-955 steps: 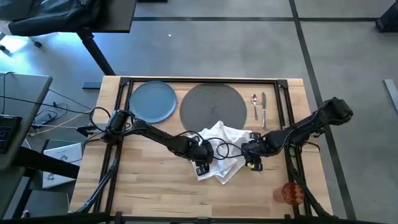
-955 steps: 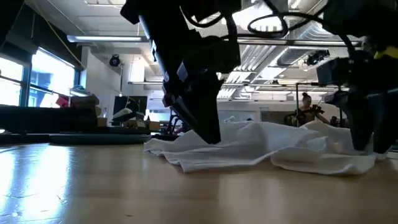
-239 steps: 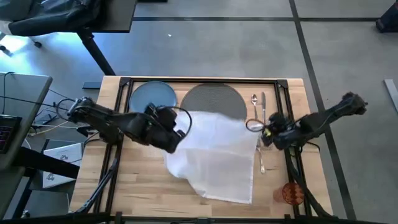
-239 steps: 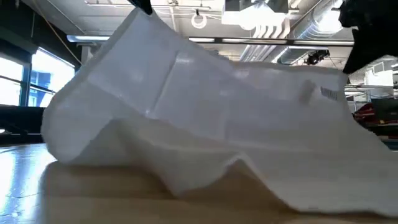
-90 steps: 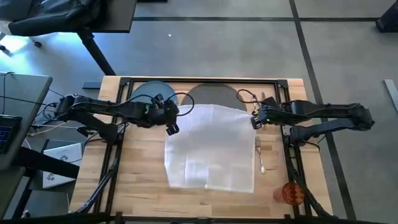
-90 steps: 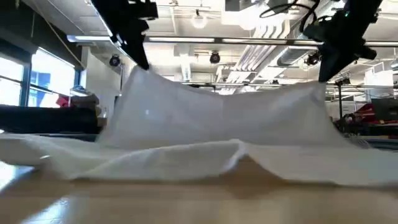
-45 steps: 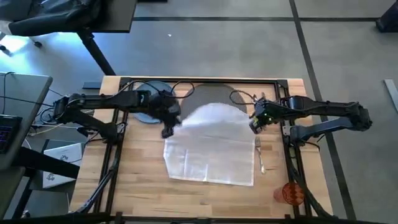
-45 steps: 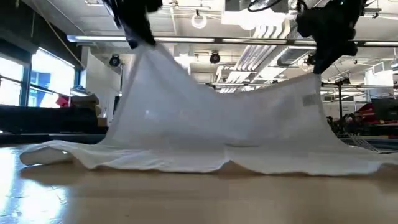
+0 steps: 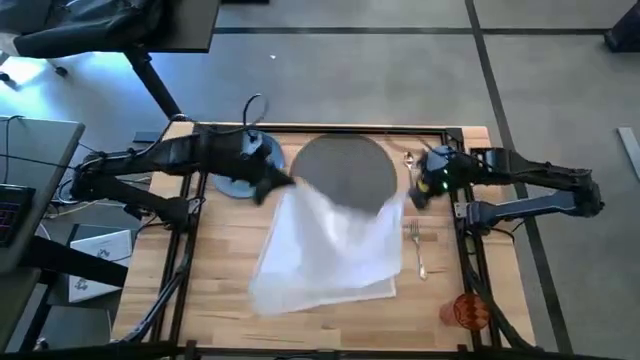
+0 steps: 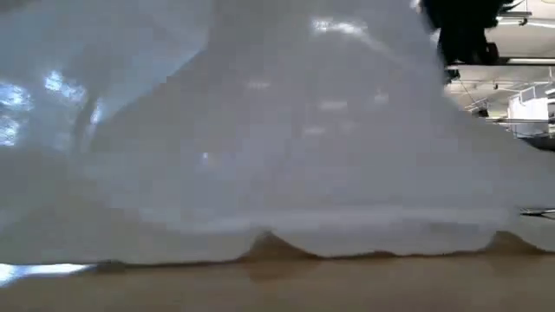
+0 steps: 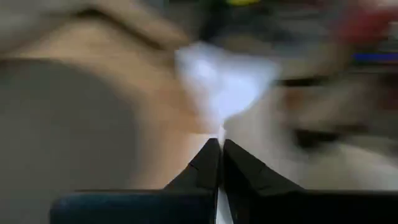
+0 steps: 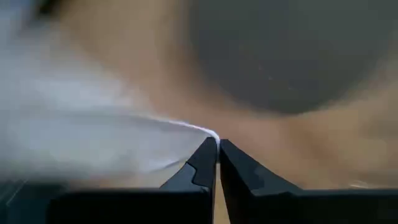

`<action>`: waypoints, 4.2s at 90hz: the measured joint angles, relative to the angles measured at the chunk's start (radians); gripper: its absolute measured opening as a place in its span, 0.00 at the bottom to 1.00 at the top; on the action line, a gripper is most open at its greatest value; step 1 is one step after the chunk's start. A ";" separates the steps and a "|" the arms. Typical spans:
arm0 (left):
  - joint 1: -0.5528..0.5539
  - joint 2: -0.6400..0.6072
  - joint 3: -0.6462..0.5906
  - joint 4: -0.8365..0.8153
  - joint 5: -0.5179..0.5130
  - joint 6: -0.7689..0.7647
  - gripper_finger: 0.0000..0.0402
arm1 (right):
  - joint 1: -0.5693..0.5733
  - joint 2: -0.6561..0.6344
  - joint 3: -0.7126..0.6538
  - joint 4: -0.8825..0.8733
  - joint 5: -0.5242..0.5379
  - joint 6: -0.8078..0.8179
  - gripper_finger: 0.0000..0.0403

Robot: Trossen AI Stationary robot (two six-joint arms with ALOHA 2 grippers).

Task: Set table place
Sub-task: Fold the white table napkin

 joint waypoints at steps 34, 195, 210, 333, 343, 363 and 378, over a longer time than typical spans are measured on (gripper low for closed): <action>0.018 0.112 -0.127 -0.104 -0.277 0.111 0.00 | -0.074 0.181 -0.049 0.017 0.127 -0.150 0.00; -0.030 0.099 -0.083 -0.231 -0.409 -0.005 0.00 | -0.003 0.086 -0.037 -0.051 0.136 0.115 0.00; 0.003 0.099 -0.129 -0.194 -0.376 0.056 0.00 | 0.009 0.117 -0.069 0.016 0.106 0.092 0.00; -0.681 0.351 -0.140 -0.238 -0.148 -0.128 0.00 | 0.786 0.365 -0.197 0.259 -0.106 0.259 0.00; -0.682 0.375 -0.140 -0.208 -0.110 -0.128 0.00 | 0.786 0.405 -0.198 0.274 -0.135 0.236 0.00; -0.690 0.378 -0.140 -0.197 -0.054 -0.123 0.08 | 0.808 0.452 -0.197 0.281 -0.160 0.189 0.02; -0.718 0.373 -0.140 -0.201 0.018 -0.157 0.18 | 0.827 0.450 -0.197 0.293 -0.204 0.153 0.15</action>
